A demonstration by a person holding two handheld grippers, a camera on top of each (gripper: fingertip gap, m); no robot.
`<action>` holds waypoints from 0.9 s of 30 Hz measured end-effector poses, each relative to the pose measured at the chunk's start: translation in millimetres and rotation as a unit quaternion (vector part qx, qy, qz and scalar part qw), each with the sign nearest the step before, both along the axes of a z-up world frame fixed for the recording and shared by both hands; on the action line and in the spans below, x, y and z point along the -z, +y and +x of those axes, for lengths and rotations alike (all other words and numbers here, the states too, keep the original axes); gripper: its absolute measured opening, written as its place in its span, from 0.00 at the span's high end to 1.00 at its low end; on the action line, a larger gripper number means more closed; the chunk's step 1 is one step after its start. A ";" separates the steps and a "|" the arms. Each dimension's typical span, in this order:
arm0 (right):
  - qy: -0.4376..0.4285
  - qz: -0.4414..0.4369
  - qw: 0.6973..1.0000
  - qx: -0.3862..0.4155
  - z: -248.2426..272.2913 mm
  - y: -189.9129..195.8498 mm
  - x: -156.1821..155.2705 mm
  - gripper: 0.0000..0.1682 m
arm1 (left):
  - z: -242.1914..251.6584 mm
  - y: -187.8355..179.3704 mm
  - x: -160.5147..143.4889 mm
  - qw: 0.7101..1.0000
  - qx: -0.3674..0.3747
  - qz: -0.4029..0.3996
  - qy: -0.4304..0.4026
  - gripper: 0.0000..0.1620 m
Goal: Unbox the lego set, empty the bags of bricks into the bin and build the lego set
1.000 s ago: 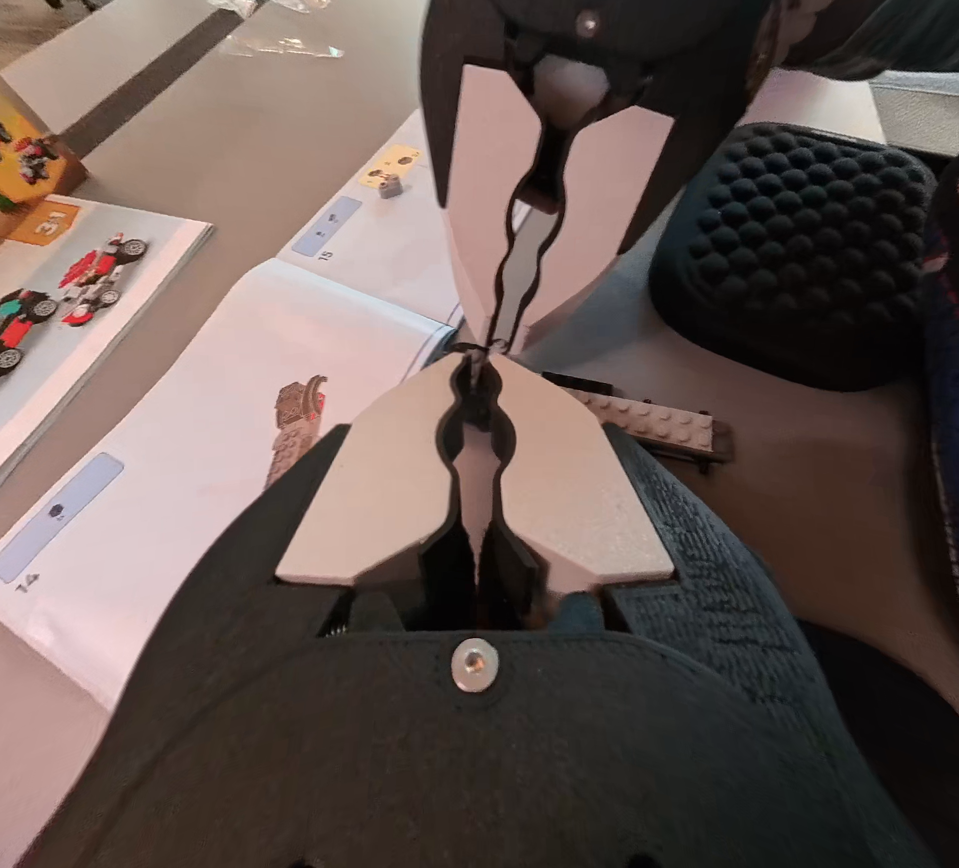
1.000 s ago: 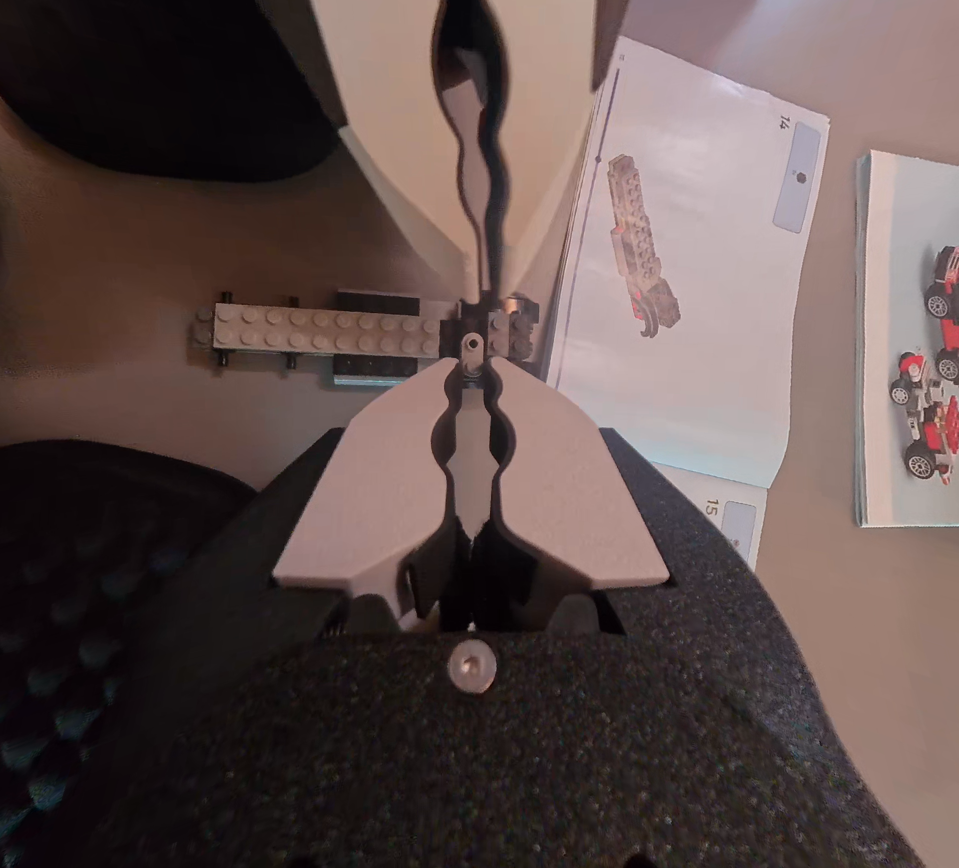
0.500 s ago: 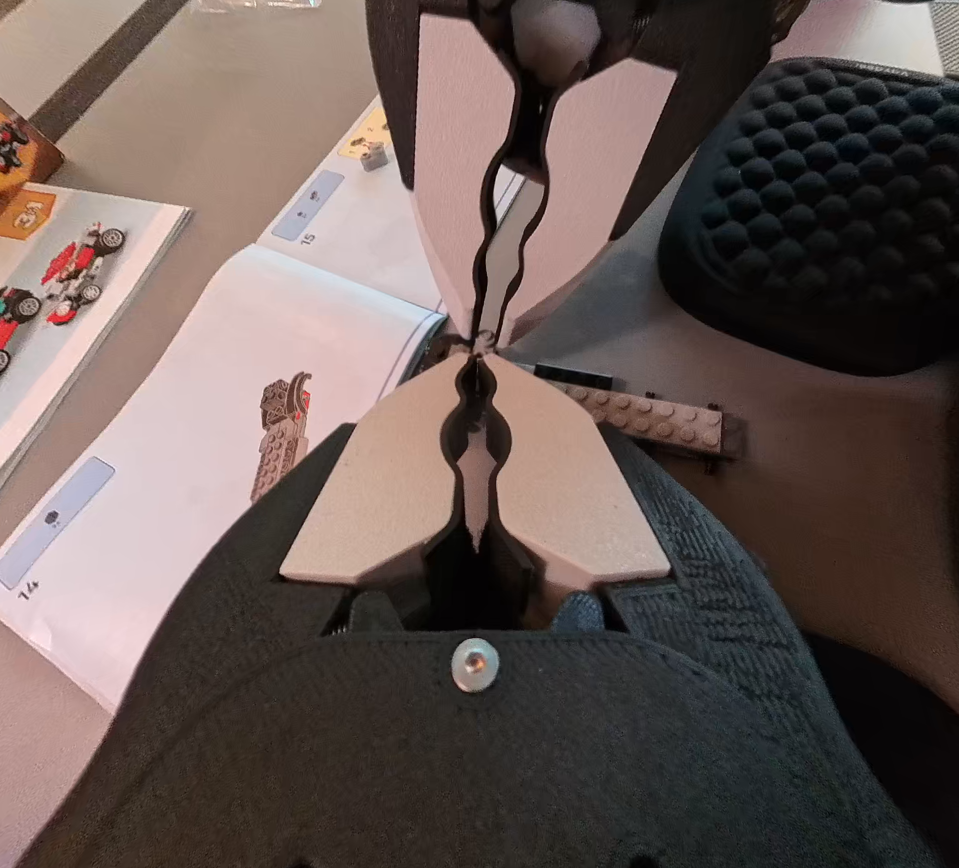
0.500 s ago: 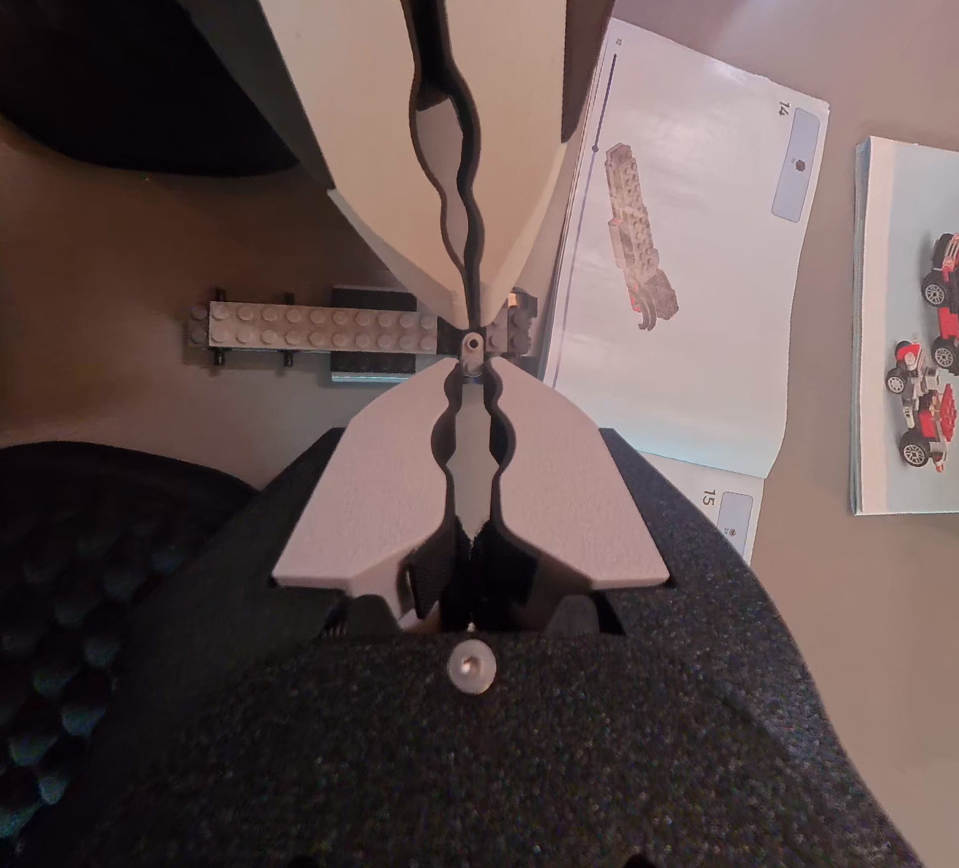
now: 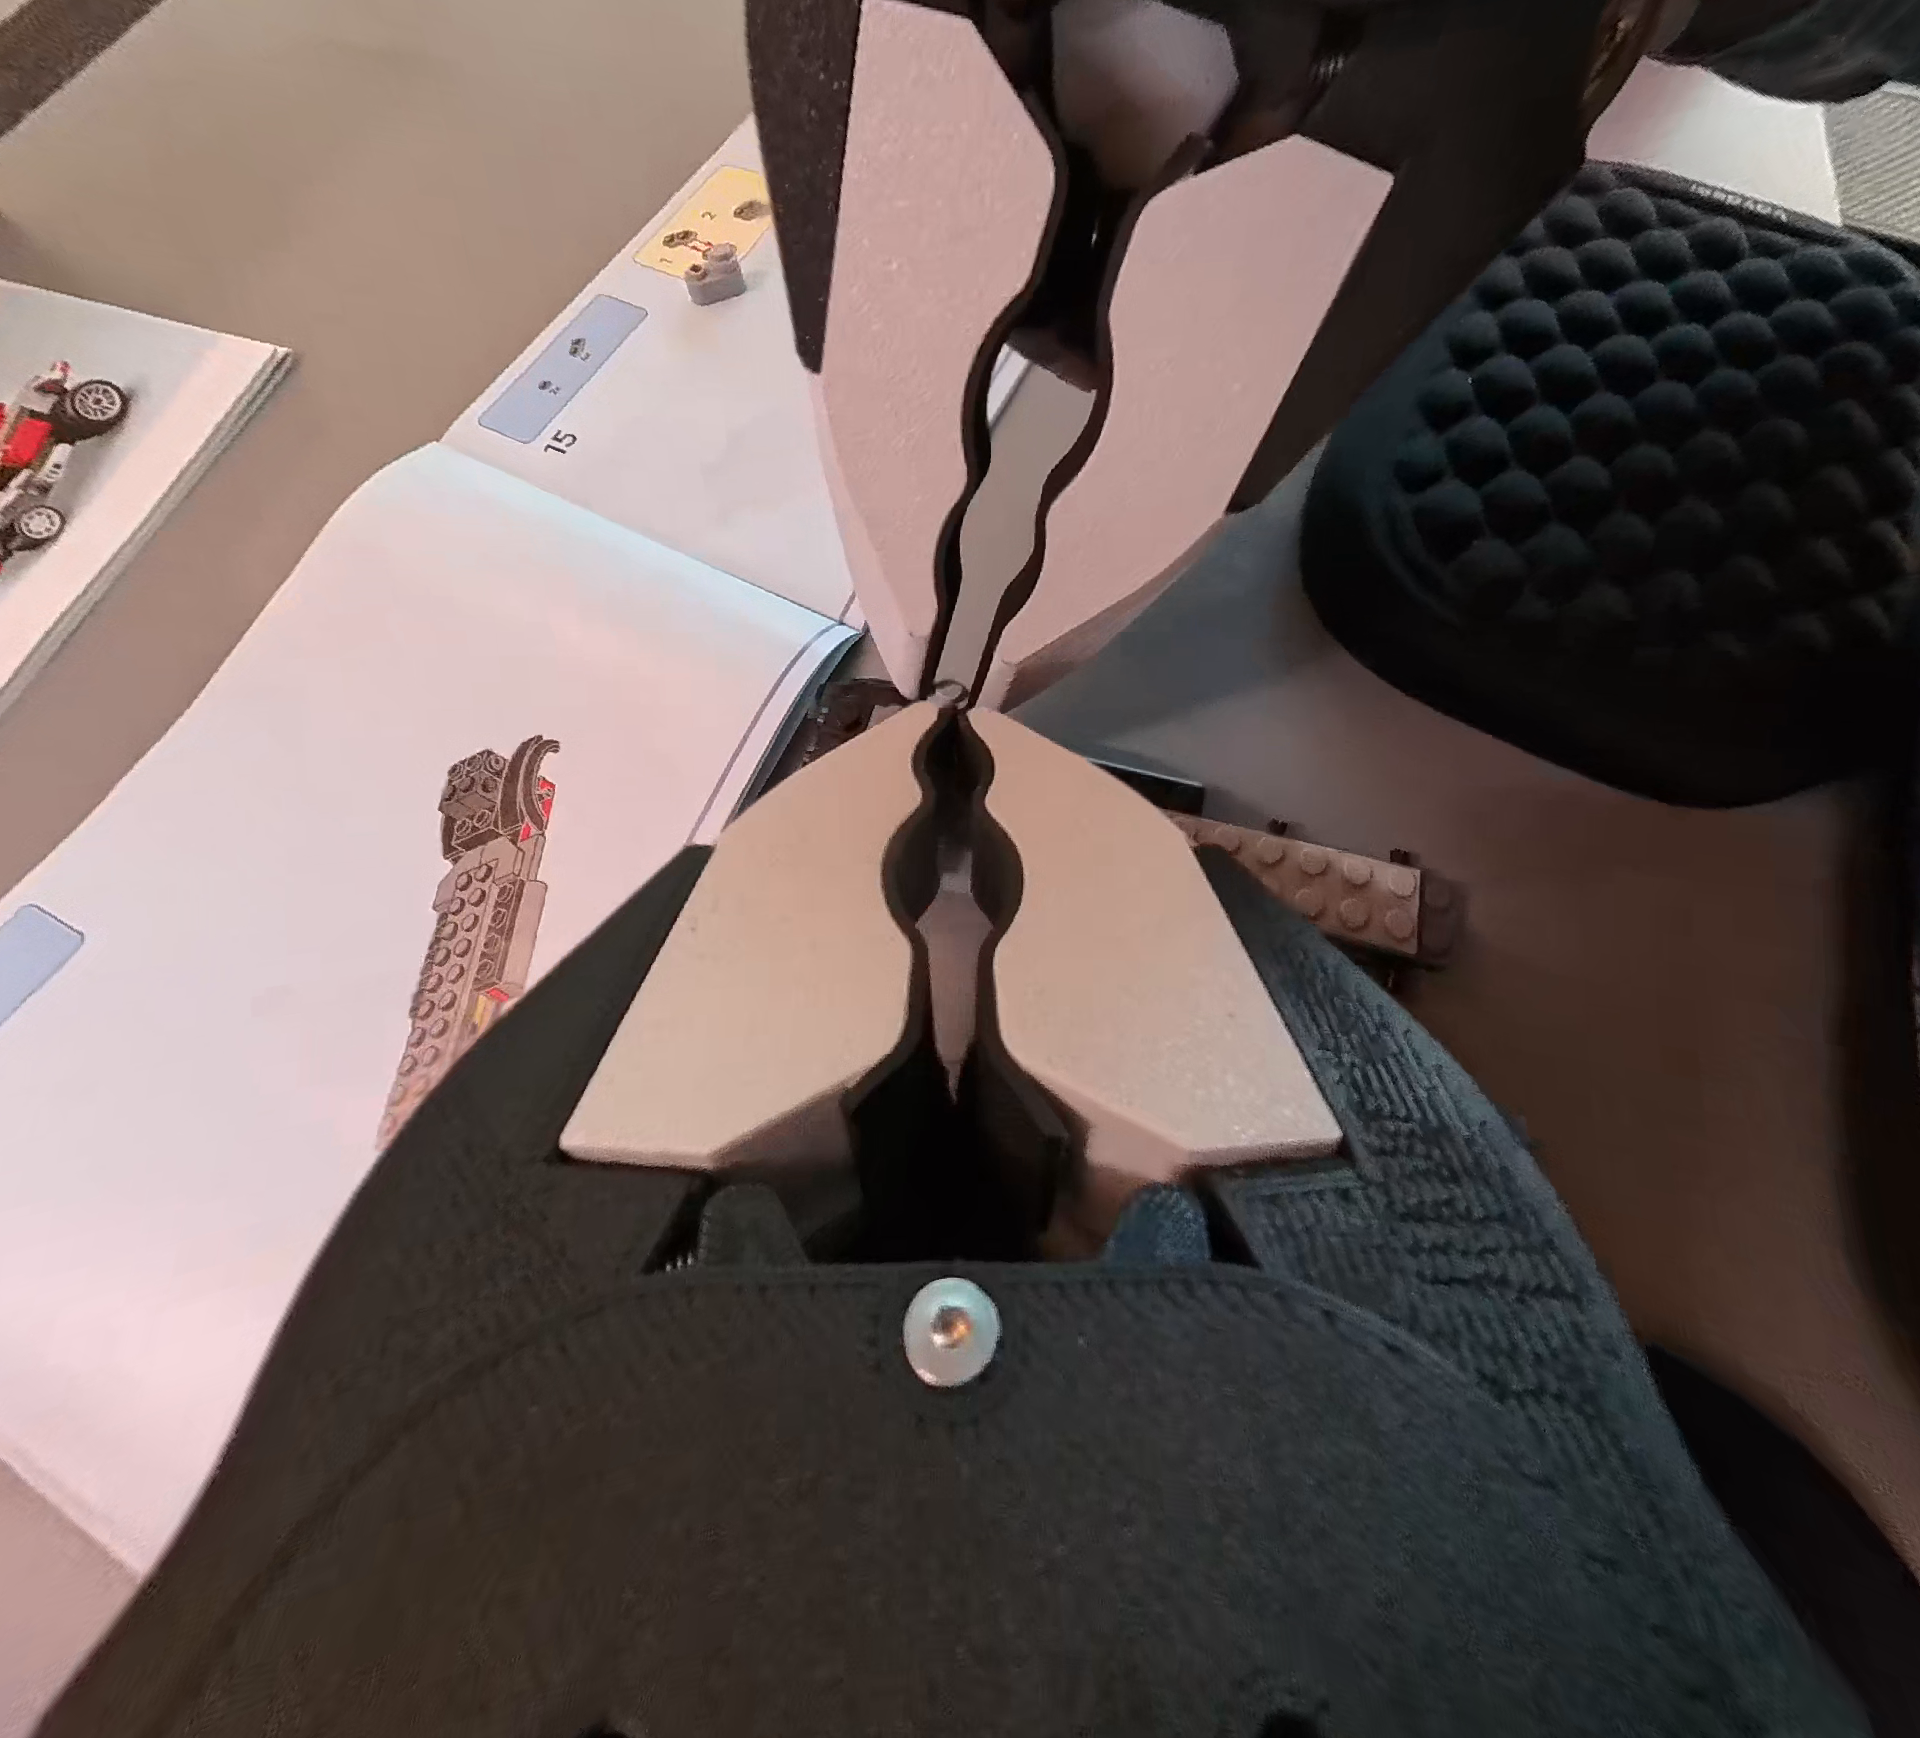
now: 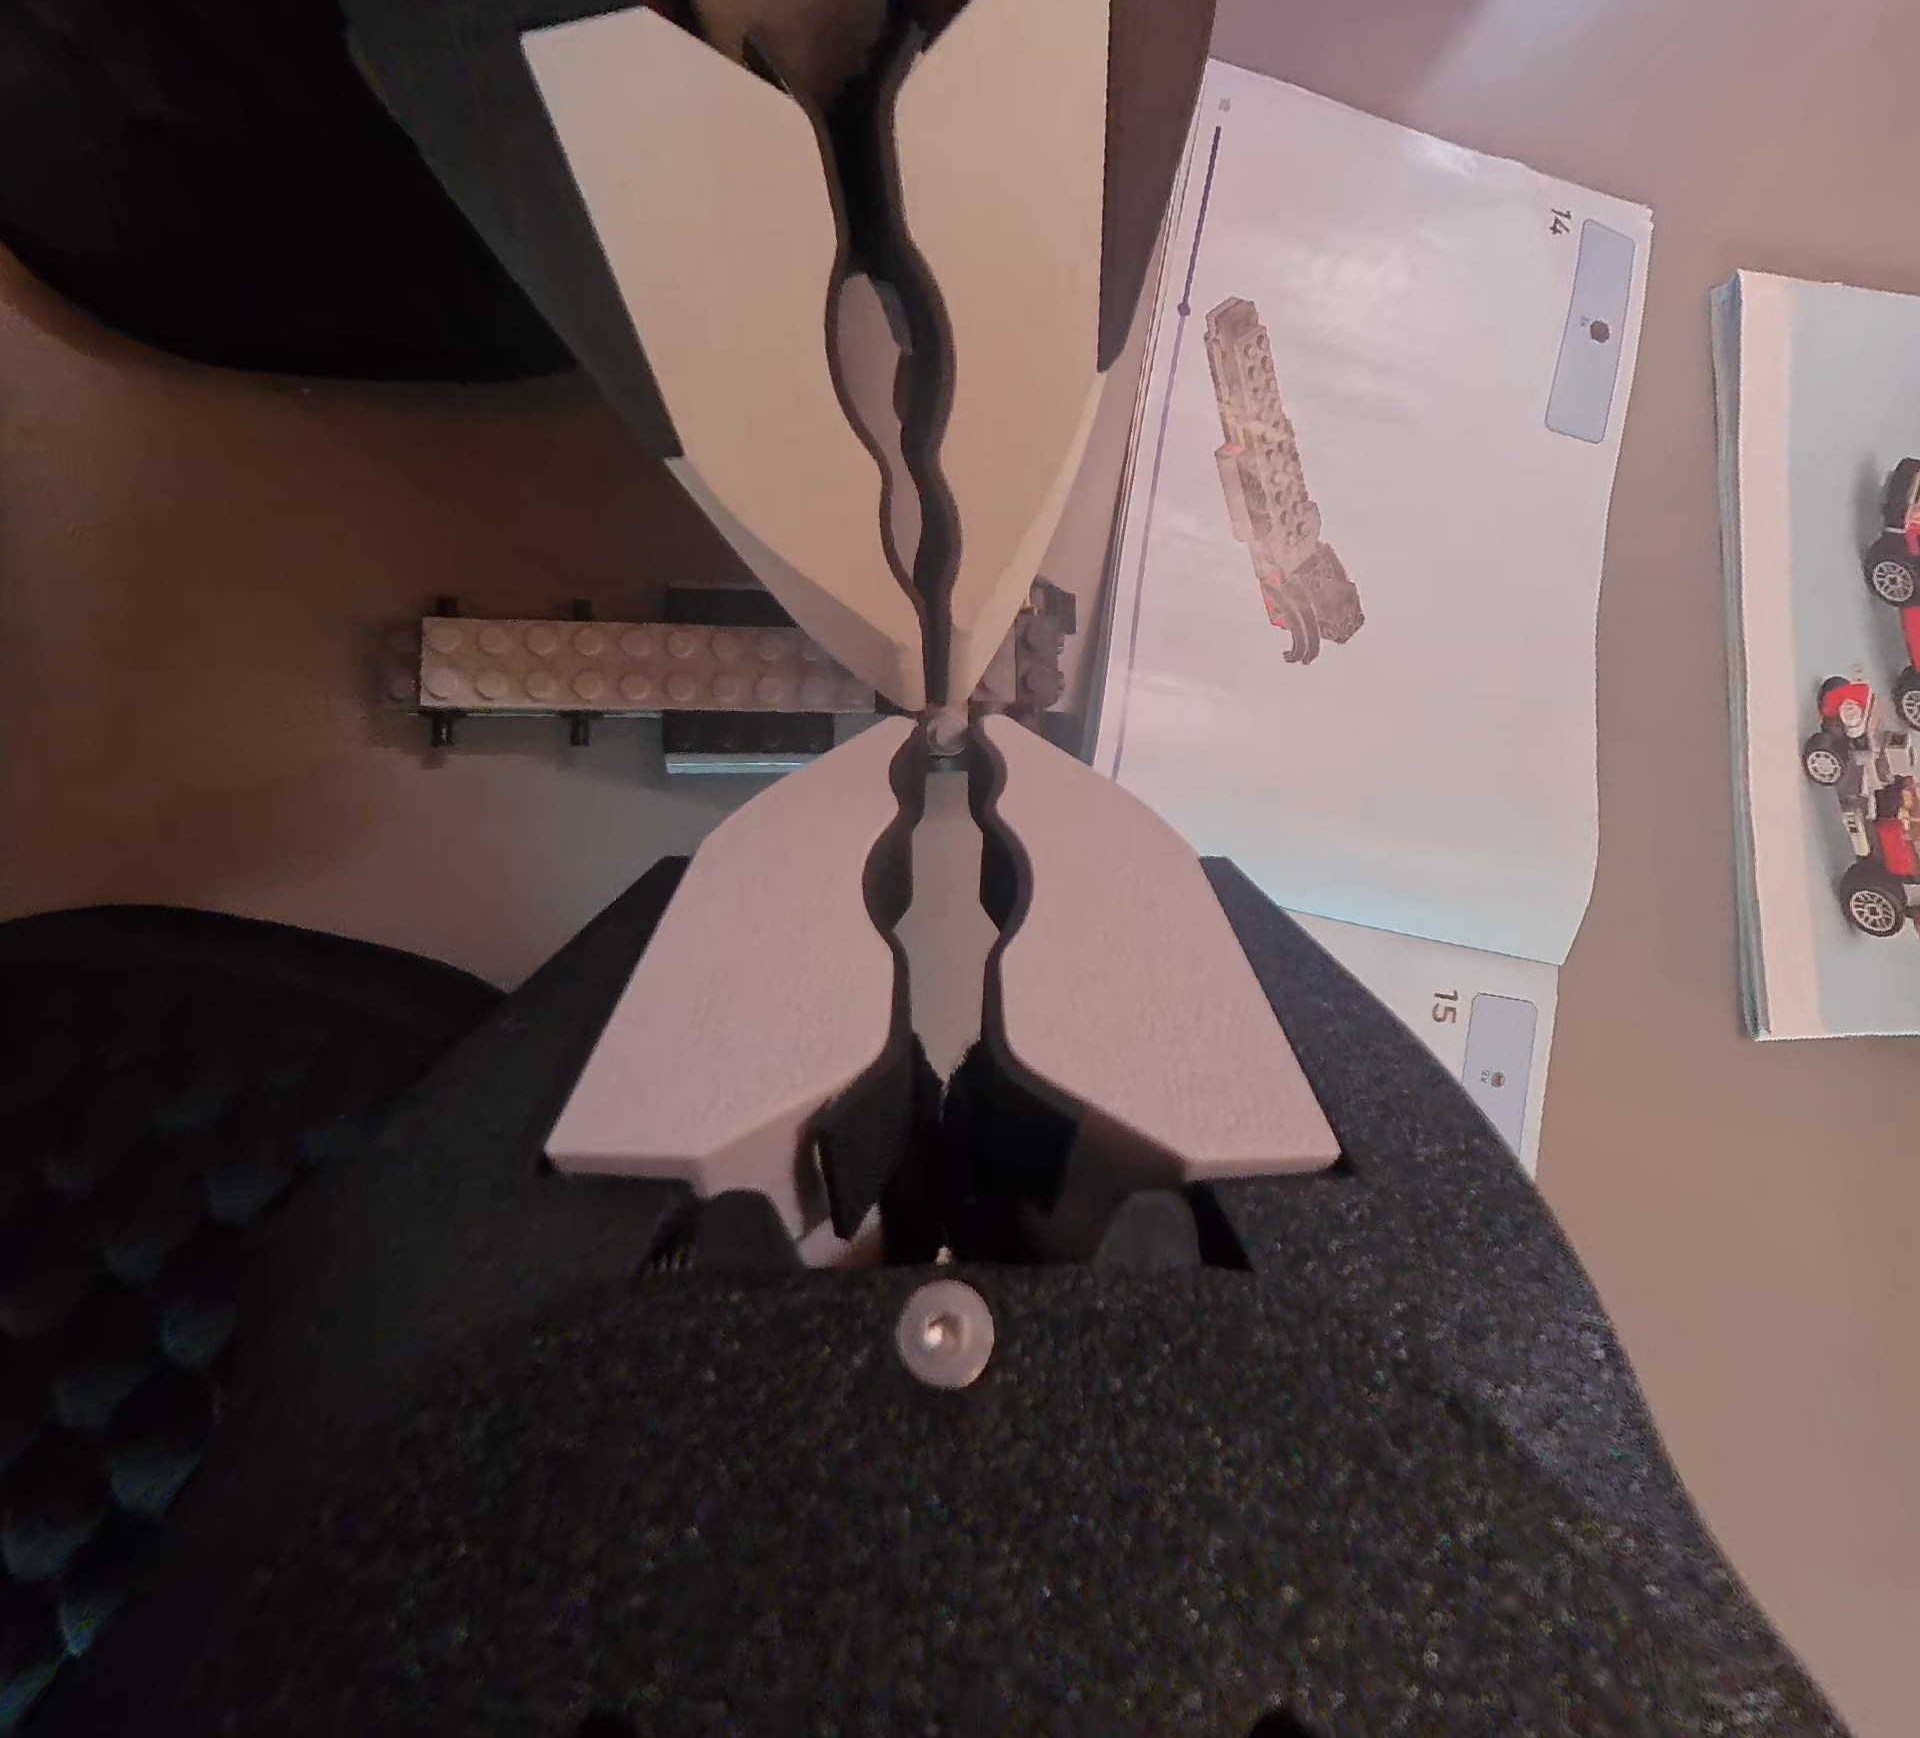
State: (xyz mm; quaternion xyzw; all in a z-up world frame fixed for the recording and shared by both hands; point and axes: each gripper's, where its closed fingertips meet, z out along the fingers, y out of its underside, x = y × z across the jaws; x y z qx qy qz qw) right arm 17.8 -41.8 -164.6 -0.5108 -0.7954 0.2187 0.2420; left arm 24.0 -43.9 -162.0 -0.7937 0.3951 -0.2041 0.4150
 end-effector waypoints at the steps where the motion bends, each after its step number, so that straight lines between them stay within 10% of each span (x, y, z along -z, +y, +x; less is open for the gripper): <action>1: 0.002 -0.002 1.000 0.001 -0.1 0.0 -0.1 0.96 | -0.2 0.0 0.1 1.000 -0.003 -0.004 0.000 1.00; 23: 0.052 -0.053 0.997 0.026 -2.3 -4.2 -2.6 0.94 | -3.2 -3.6 -0.8 0.998 -0.001 -0.029 -0.049 1.00; 27: 0.071 -0.066 0.995 0.033 0.9 -4.7 -7.0 0.91 | -6.3 -6.4 -17.3 0.997 0.005 -0.008 -0.076 0.83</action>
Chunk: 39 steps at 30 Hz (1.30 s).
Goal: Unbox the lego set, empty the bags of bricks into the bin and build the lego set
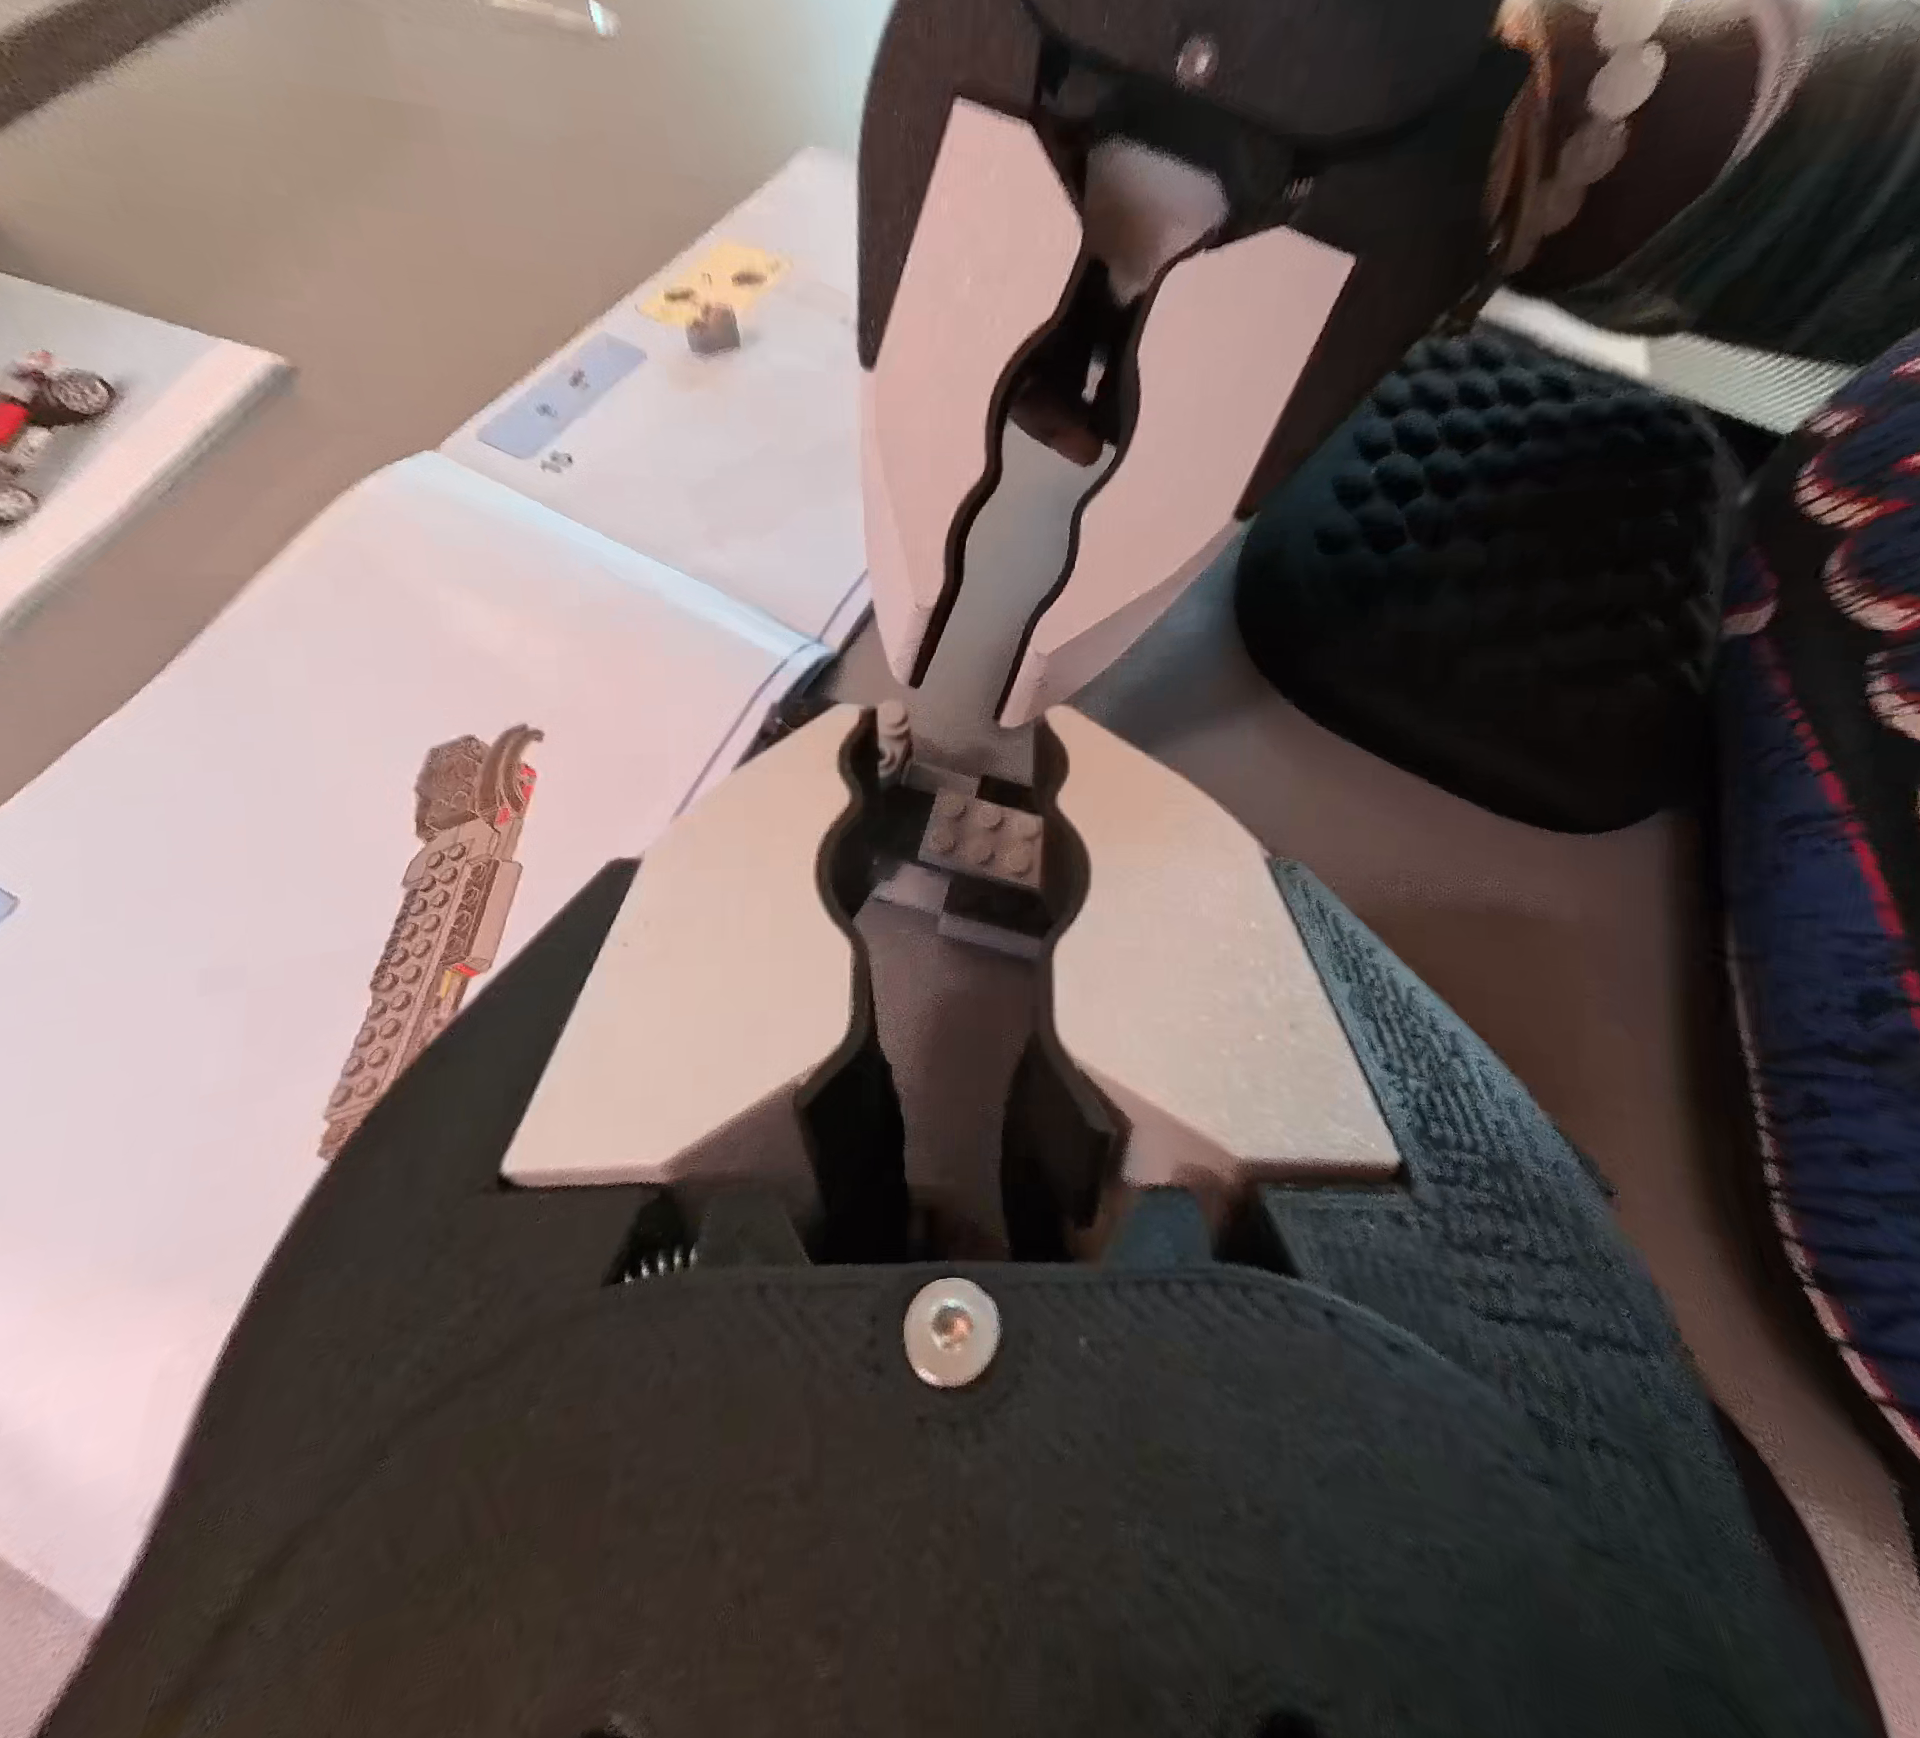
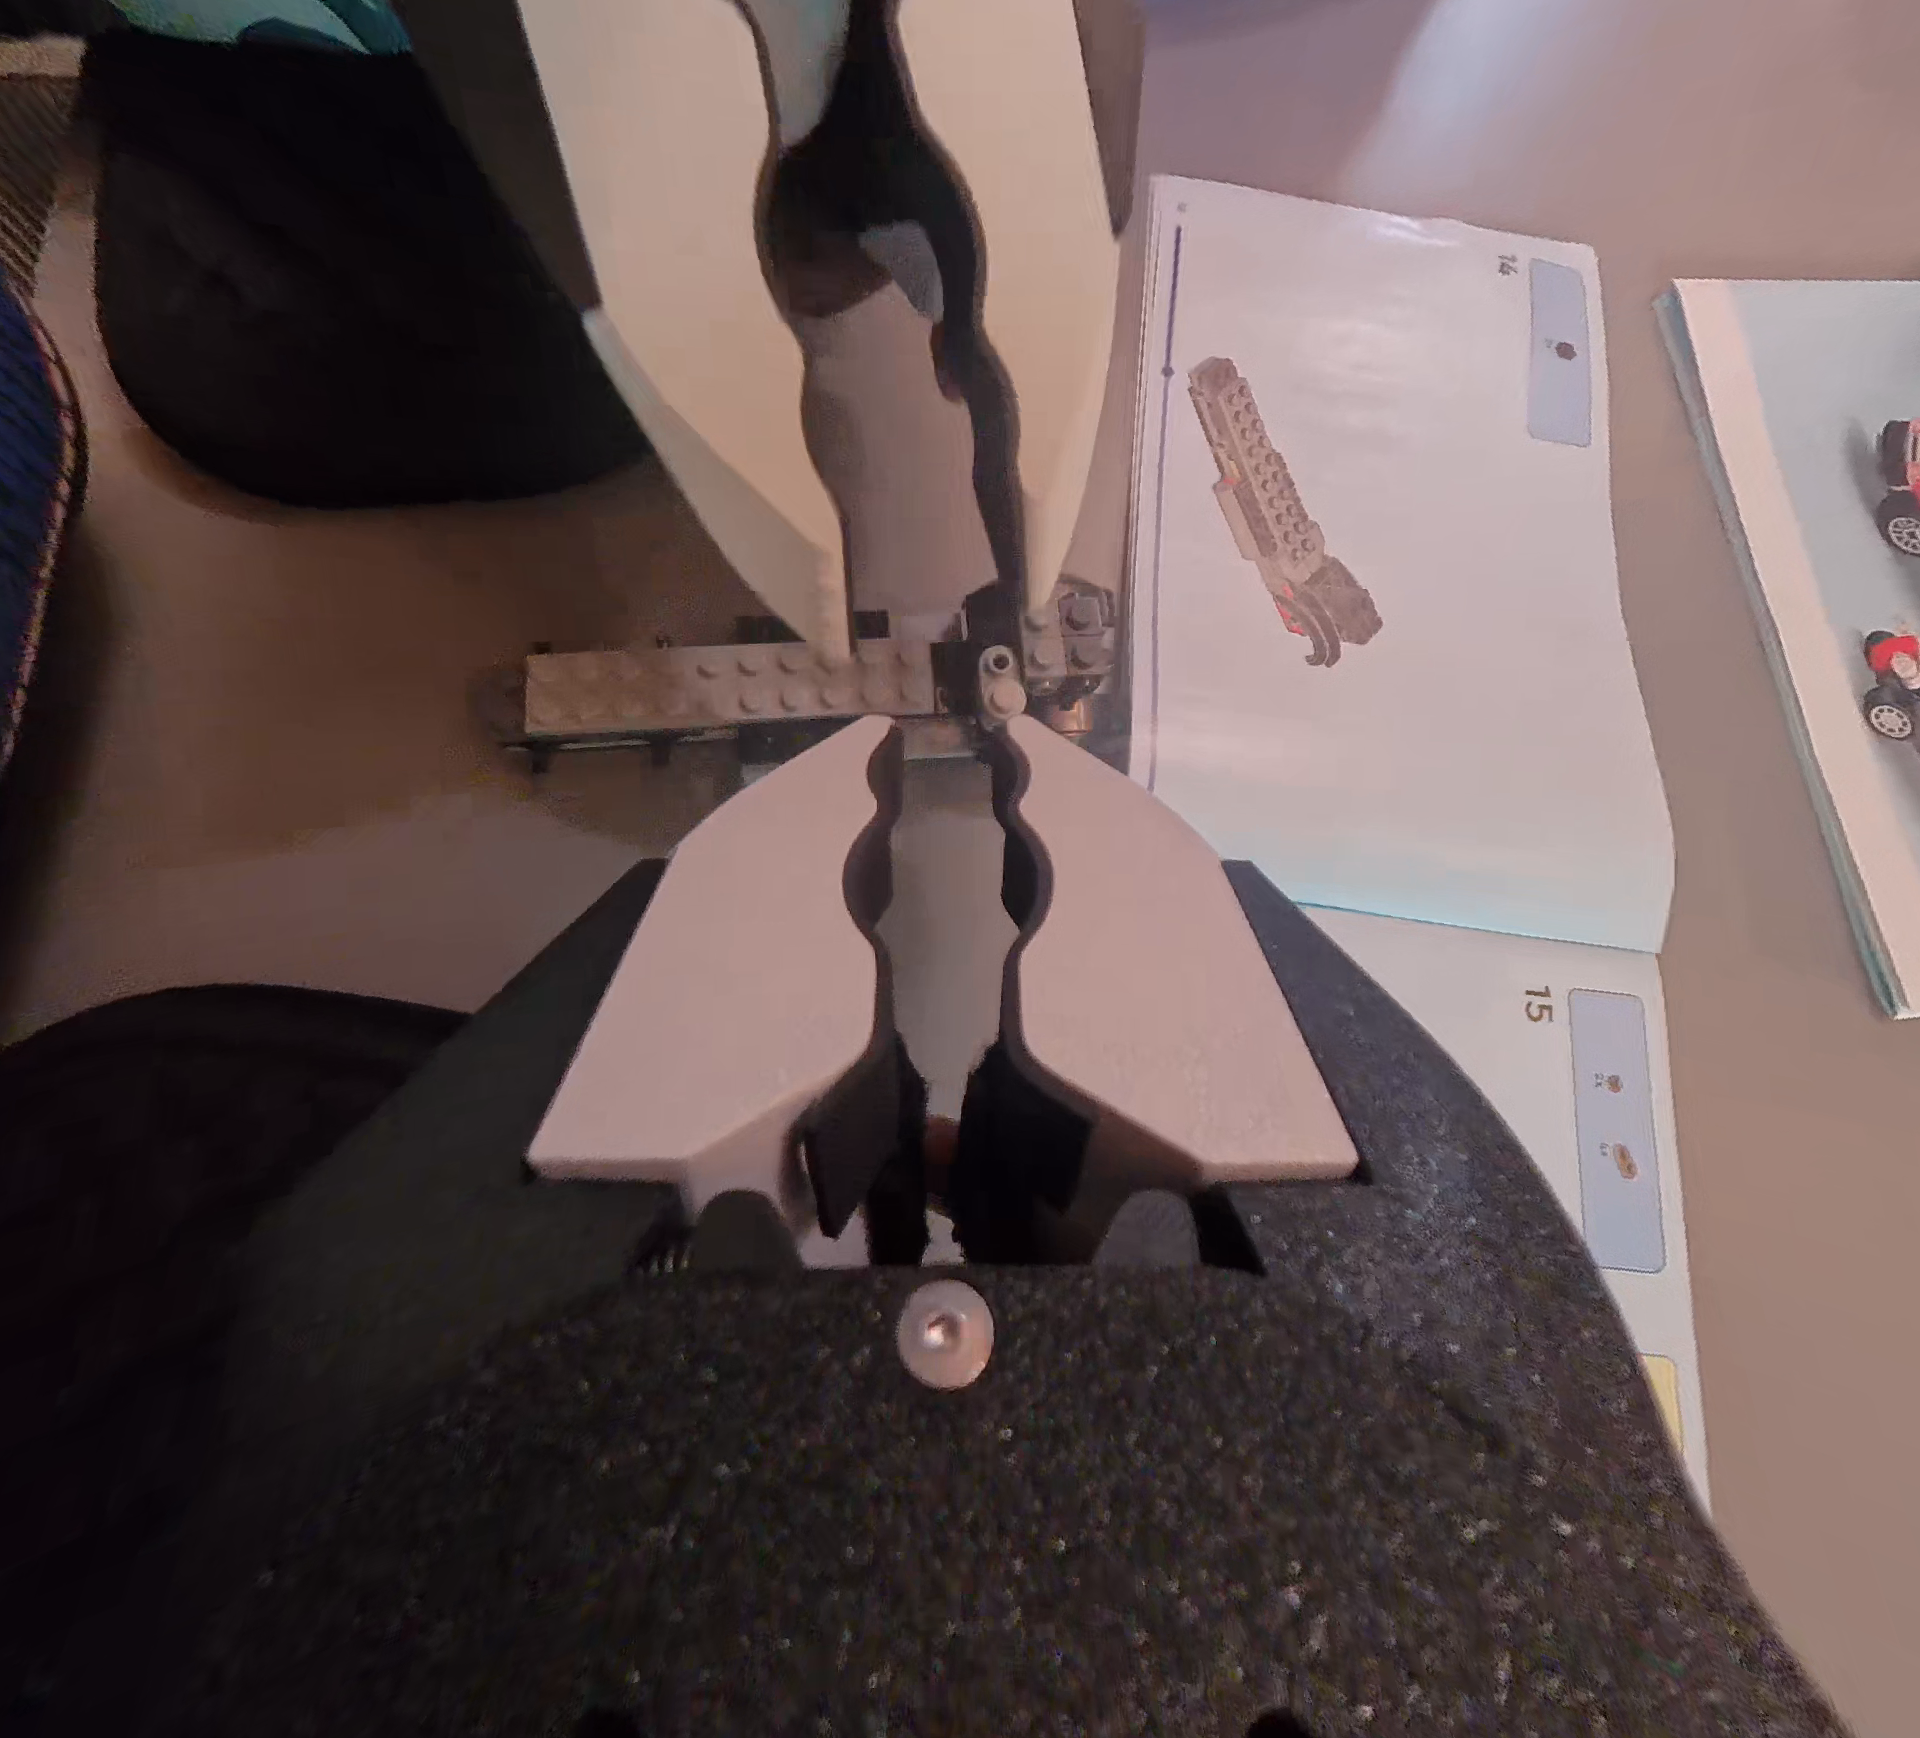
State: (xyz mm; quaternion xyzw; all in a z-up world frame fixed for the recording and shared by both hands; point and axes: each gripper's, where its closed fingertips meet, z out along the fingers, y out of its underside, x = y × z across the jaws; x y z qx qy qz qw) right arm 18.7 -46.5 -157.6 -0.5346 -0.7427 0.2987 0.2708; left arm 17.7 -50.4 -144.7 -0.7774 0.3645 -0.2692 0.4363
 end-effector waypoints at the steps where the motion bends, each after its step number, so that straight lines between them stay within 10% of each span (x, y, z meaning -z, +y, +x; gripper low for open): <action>1: 0.007 -0.007 1.000 0.001 0.4 -0.6 -1.9 0.90 | -2.8 0.5 -5.2 1.000 -0.003 0.007 -0.009 0.83; 16: 0.029 -0.071 0.996 0.046 6.6 5.2 -0.1 0.80 | -8.7 -8.9 33.6 0.993 -0.007 -0.087 0.084 0.79; 28: -0.003 -0.024 0.959 0.283 89.0 132.2 13.1 0.87 | 21.8 -9.6 21.8 0.996 0.038 -0.066 0.051 0.79; 35: -0.026 -0.004 0.967 0.254 73.5 142.5 28.2 0.95 | -13.7 14.1 -3.8 0.998 -0.044 0.038 -0.016 0.79; 39: 0.105 -0.113 0.949 0.274 50.8 121.2 -9.8 0.95 | -29.1 39.8 -39.9 0.964 -0.152 0.215 0.037 0.79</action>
